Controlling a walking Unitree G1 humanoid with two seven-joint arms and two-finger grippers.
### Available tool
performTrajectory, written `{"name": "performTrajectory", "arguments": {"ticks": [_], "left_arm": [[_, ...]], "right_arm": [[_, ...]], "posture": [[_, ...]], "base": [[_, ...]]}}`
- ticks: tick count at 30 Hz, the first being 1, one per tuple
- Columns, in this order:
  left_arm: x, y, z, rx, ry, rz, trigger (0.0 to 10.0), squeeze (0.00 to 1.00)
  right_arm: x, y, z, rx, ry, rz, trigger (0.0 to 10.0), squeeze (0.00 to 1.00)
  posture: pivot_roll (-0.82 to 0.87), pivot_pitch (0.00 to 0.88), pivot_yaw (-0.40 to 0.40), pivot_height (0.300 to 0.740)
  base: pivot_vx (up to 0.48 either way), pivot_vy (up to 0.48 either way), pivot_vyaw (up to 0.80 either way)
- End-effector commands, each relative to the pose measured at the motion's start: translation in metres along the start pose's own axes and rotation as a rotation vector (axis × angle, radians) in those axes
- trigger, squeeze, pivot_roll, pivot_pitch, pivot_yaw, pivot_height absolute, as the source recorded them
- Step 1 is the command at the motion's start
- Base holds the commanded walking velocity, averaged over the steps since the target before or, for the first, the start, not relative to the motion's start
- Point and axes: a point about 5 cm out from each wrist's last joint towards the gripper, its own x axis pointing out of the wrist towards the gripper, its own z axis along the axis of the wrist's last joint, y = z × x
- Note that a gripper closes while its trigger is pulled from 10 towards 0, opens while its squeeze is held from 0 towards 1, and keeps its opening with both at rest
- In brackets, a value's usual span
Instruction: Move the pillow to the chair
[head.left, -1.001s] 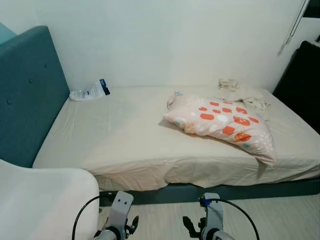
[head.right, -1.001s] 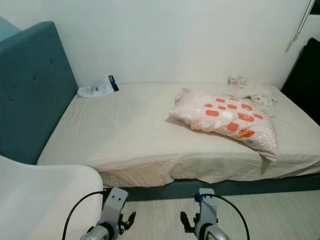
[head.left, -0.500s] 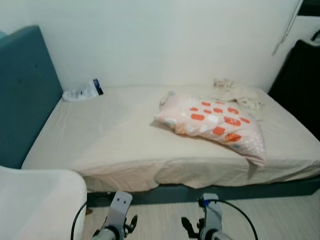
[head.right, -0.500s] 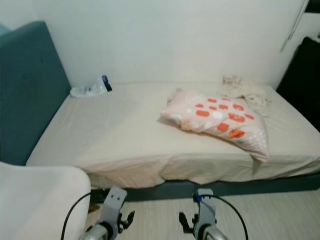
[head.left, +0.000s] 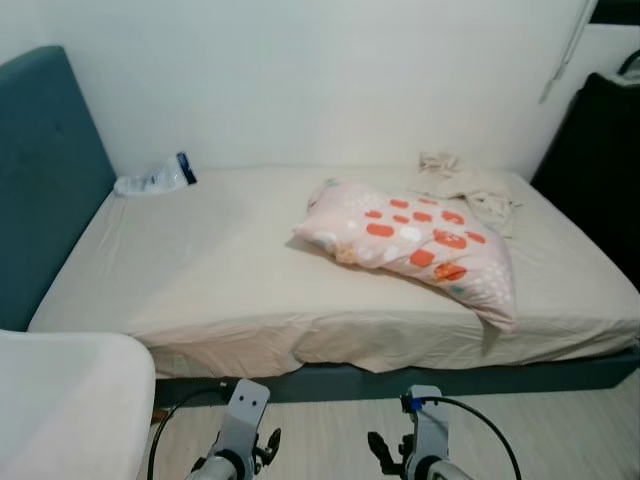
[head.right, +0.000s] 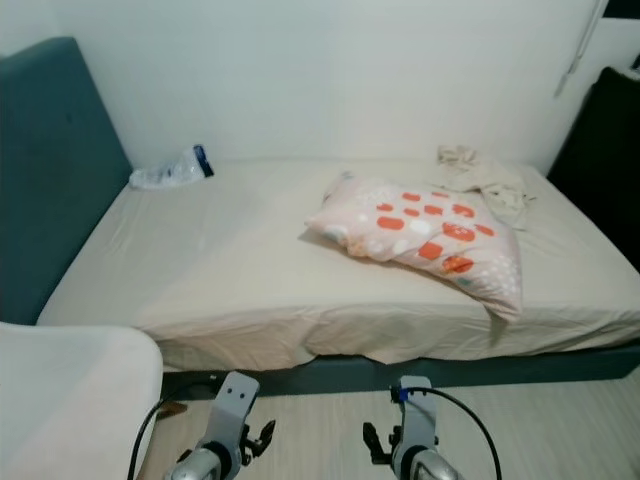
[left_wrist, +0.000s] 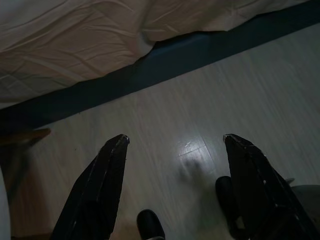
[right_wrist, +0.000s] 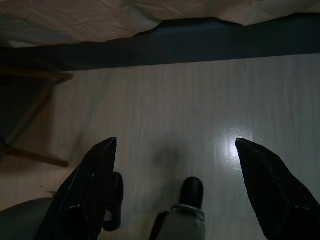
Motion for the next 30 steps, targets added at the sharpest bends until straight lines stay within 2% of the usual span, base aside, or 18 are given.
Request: {"name": "performTrajectory", "arguments": {"ticks": [1, 23, 30], "left_arm": [[-0.0003, -0.0004, -0.0009, 0.002, 0.004, -0.003, 10.0, 0.0], [-0.0001, -0.0007, -0.0014, -0.012, 0.008, 0.007, 10.0, 0.0], [0.0013, 0.0037, 0.0019, -0.046, -0.002, 0.041, 10.0, 0.0]], "right_arm": [[-0.0006, -0.001, -0.0012, 0.004, 0.001, -0.004, 10.0, 0.0], [-0.0007, -0.0009, -0.0019, 0.006, 0.004, -0.006, 10.0, 0.0], [-0.0006, -0.0011, -0.0013, 0.007, 0.003, -0.006, 10.0, 0.0]], "posture": [[0.03, 0.009, -0.021, 0.74], [0.02, 0.013, -0.024, 0.74], [0.02, 0.011, -0.025, 0.74]], "base": [[0.0, -0.255, 0.0], [0.0, -0.372, 0.0], [0.0, 0.0, 0.0]]}}
